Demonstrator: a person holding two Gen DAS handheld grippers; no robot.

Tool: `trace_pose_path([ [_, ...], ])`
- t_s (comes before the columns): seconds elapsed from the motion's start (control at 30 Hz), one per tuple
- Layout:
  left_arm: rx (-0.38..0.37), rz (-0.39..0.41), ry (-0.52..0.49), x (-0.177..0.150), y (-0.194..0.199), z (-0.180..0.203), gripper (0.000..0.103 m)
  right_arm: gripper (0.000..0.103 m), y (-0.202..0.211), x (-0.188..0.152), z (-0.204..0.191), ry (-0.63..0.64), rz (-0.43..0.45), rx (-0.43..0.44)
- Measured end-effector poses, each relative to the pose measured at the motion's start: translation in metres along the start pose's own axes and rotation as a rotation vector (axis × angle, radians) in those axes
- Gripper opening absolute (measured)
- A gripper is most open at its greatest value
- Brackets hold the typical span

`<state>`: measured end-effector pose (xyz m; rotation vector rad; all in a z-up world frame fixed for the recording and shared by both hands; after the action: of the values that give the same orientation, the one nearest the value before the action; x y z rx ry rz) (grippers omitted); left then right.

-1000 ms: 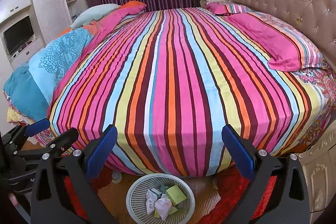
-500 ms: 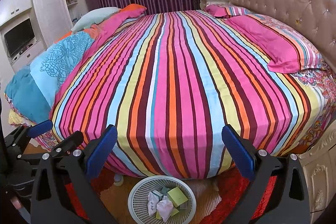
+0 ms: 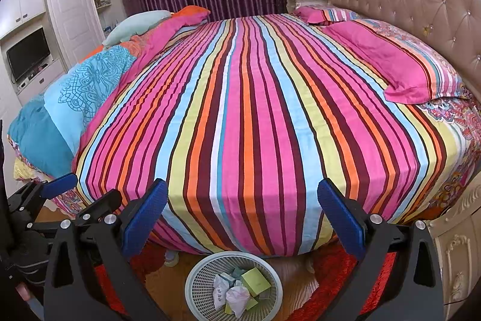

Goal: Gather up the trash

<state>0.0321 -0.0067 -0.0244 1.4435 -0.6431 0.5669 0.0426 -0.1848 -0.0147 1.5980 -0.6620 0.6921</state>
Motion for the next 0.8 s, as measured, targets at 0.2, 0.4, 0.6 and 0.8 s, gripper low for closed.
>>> trace_pose_path([
  [0.2, -0.008, -0.004, 0.003, -0.0008, -0.0017, -0.0021, 0.09, 0.095, -0.0006, 0.0003, -0.002, 0.004, 0.0, 0.002],
  [0.4, -0.01, -0.013, 0.002, -0.001, -0.0043, -0.0031, 0.09, 0.095, -0.0011, -0.0004, -0.0025, 0.0, -0.003, 0.001],
  [0.6, -0.006, -0.016, 0.002, -0.0014, -0.0048, -0.0044, 0.09, 0.095, -0.0016, -0.0007, -0.0023, 0.001, -0.004, 0.003],
  [0.8, -0.004, -0.015, -0.002, -0.0015, -0.0046, -0.0038, 0.09, 0.095, -0.0023, -0.0015, -0.0032, 0.001, -0.007, 0.004],
])
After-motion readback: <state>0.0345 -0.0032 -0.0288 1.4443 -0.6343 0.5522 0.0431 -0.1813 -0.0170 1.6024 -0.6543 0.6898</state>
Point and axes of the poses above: each gripper's, at about its wrist camera, not at the fingertips, and y roughly against the way its jaws point, z to its right, x to its top, the point moved 8 cm from there along -y, roughly the way its jaws point, and after that the axes turned 7 degrees about -x, right-handed, at the moved point
